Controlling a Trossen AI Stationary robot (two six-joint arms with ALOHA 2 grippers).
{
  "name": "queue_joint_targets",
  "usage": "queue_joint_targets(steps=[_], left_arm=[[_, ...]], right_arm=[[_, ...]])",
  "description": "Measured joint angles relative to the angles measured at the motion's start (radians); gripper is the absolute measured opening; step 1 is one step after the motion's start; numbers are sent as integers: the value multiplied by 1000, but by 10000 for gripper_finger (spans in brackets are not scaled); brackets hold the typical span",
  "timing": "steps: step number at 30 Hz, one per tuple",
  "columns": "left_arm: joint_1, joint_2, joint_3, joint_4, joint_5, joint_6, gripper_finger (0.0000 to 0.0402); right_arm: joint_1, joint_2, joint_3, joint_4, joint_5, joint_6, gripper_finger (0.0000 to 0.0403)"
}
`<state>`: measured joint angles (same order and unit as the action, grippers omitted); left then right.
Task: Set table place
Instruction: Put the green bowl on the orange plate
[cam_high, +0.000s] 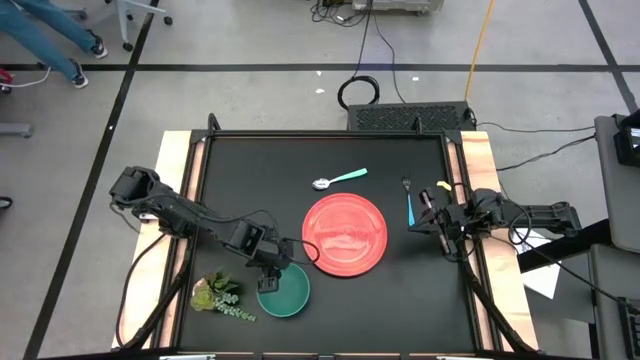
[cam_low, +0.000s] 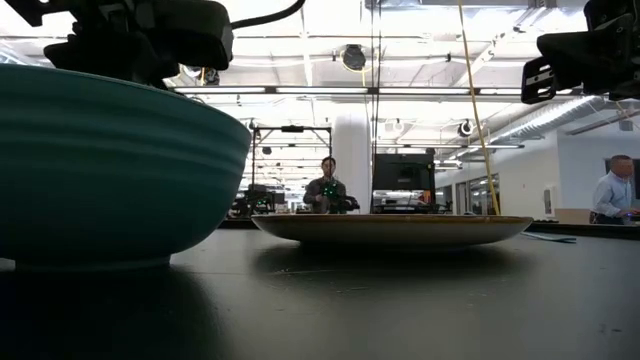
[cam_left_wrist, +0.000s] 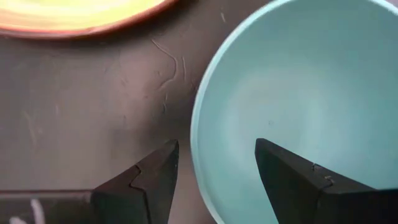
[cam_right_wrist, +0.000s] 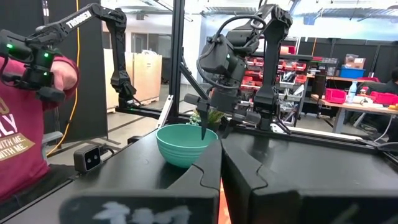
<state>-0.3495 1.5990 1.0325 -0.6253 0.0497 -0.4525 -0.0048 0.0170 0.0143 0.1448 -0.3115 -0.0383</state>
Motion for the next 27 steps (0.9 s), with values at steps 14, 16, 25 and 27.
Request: queue_joint_targets(steps=[14, 16, 25, 27], left_arm=[[-2, 0, 0, -14, -15, 4, 218], [-2, 0, 0, -15, 2, -5, 218], [-2, 0, 0, -15, -4, -18, 218], [-2, 0, 1, -15, -7, -17, 218]], right_arm=[[0, 0, 0, 0, 0, 0, 0], [0, 0, 0, 0, 0, 0, 0], [0, 0, 0, 0, 0, 0, 0], [0, 0, 0, 0, 0, 0, 0]])
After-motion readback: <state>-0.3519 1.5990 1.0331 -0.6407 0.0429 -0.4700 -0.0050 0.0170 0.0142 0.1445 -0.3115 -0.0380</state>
